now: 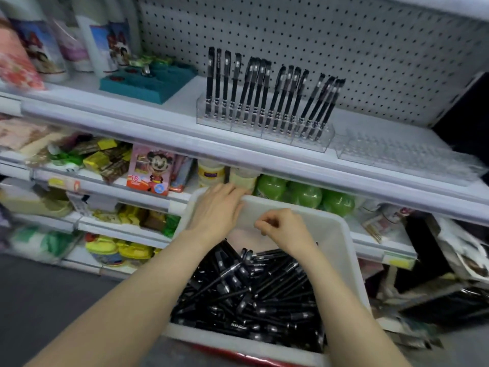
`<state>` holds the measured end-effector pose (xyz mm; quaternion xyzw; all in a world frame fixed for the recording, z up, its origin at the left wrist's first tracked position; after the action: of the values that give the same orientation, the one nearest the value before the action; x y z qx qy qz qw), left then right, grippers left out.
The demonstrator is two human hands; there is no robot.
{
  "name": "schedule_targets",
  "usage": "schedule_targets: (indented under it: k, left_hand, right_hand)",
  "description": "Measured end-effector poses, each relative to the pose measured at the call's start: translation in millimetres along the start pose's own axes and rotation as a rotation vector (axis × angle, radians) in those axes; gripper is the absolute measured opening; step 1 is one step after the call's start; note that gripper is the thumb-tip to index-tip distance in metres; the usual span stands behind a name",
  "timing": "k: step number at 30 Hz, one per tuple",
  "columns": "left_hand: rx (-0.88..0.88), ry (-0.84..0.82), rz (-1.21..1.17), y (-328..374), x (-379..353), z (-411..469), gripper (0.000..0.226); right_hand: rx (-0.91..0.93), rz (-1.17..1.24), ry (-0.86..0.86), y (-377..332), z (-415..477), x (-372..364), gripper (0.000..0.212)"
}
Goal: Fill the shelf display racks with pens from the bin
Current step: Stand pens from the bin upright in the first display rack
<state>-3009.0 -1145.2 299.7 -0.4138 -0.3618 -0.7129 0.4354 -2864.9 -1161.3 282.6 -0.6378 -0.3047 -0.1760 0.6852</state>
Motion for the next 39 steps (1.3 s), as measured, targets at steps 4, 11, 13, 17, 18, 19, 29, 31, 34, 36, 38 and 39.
schedule_targets:
  k: [4,11,13,17,18,19,29,31,34,36,38,39]
  left_hand:
    - [0.013,0.026,-0.015,-5,4,-2,0.028]
    - [0.028,-0.005,0.005,-3,3,2,0.026]
    - [0.031,-0.004,0.011,-2,4,2,0.026]
    - [0.034,-0.013,0.011,-1,4,1,0.028]
    - [0.04,-0.018,0.002,-1,4,1,0.028]
    - [0.043,-0.02,-0.013,-1,5,1,0.028]
    - [-0.028,-0.106,-0.323,23,19,7,0.038]
    - [-0.048,-0.132,-0.338,26,17,7,0.037]
    - [-0.074,-0.143,-0.388,32,18,7,0.048]
    - [-0.07,-0.148,-0.413,34,16,8,0.045]
    - [-0.063,-0.138,-0.407,35,14,8,0.031]
    - [-0.064,-0.137,-0.402,35,13,8,0.024]
  right_hand:
    - [-0.095,-0.079,-0.262,13,-9,-35,0.021]
    - [-0.145,-0.006,-0.376,15,-10,-51,0.018]
    - [-0.176,0.122,-0.352,15,-8,-43,0.015]
    - [-0.175,0.369,-0.198,5,-4,-7,0.018]
    - [-0.161,0.372,-0.154,1,-3,6,0.018]
    - [-0.144,0.38,-0.107,-3,-1,18,0.017]
    - [-0.064,0.299,-0.105,-44,8,75,0.004]
    - [-0.054,0.28,-0.136,-46,10,73,0.005]
    - [-0.044,0.286,-0.152,-44,11,67,0.007]
    - [-0.034,0.303,-0.153,-42,12,61,0.011]
    - [-0.041,0.328,-0.146,-38,12,57,0.017]
    - [-0.05,0.332,-0.146,-36,12,55,0.018]
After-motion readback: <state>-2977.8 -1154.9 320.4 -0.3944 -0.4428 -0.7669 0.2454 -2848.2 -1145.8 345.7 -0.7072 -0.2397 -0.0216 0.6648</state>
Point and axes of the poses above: each hand's wrist, its own z-axis towards the middle knuckle, its own x-axis out of the back of the hand, y = z × x, the point moved 9 cm from there along z, towards the middle knuckle, and after that the axes turned 12 degrees about z, right-handed, at the moved point
